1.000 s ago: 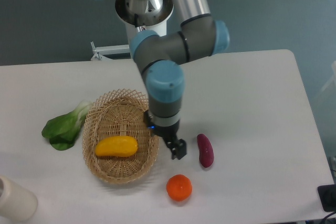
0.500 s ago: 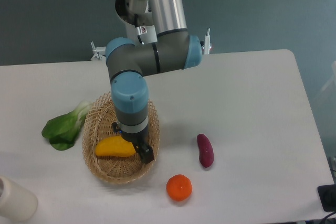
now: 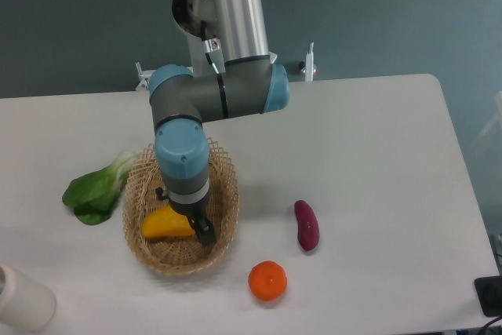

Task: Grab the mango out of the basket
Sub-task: 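Lower the gripper onto the yellow mango and close on it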

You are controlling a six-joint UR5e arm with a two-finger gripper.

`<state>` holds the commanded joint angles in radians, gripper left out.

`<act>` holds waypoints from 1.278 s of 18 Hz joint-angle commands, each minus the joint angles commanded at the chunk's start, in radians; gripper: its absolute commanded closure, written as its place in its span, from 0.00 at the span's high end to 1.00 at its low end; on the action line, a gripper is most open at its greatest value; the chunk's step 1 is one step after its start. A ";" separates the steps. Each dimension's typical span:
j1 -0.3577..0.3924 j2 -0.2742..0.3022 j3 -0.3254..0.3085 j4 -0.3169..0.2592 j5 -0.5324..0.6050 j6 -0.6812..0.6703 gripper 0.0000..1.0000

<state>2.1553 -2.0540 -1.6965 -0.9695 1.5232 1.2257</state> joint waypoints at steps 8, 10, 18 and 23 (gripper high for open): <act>-0.015 -0.017 0.000 0.003 0.002 -0.009 1.00; -0.015 -0.015 0.001 0.002 0.002 -0.014 0.81; -0.012 0.005 0.012 -0.008 0.005 -0.014 0.59; 0.014 0.037 0.012 -0.014 0.000 -0.009 0.59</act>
<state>2.1689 -2.0172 -1.6843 -0.9833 1.5233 1.2164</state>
